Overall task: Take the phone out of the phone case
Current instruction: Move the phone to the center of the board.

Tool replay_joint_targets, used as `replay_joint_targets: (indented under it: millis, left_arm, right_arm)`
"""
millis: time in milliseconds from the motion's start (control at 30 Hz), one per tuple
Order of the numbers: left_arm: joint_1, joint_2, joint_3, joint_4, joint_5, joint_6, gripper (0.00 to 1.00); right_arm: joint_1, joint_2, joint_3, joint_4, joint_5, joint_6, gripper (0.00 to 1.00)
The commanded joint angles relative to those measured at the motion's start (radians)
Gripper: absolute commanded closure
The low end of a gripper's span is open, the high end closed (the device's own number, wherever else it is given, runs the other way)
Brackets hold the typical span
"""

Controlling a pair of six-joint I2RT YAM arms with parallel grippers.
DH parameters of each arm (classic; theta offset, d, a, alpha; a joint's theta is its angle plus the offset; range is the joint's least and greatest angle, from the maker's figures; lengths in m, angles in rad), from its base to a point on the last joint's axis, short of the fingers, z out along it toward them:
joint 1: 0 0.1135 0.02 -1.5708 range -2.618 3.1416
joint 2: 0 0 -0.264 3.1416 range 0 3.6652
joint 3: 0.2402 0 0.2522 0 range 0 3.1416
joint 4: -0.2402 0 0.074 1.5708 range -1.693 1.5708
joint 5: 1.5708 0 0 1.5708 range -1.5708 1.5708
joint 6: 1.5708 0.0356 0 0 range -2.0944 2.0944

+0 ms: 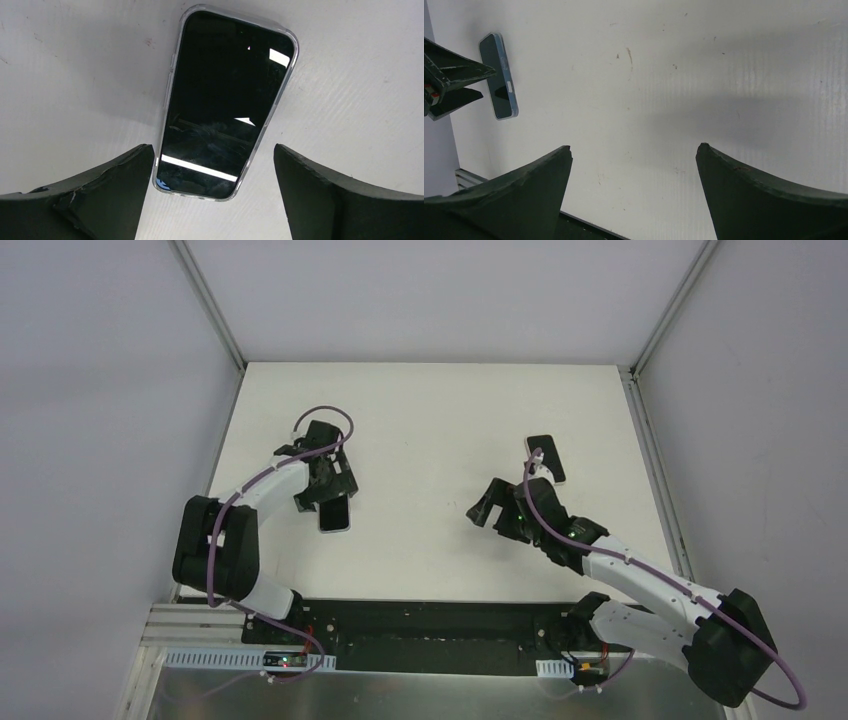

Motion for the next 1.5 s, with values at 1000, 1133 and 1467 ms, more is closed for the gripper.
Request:
replay_joint_targets:
  millis: [1000, 1133, 1467]
  left_arm:
    - [-0.243, 0.127, 0.003, 0.052, -0.072, -0.052, 0.30]
    - [-0.313, 0.128, -0.009, 0.057, -0.078, -0.102, 0.31]
    - [-0.481, 0.107, 0.000, 0.097, -0.096, -0.276, 0.23]
  right_arm:
    - [0.041, -0.038, 0.047, -0.027, 0.051, 0.000, 0.01]
    - [0.041, -0.062, 0.029, -0.050, 0.072, -0.002, 0.01]
    - [0.041, -0.120, -0.038, -0.072, 0.133, 0.025, 0.01]
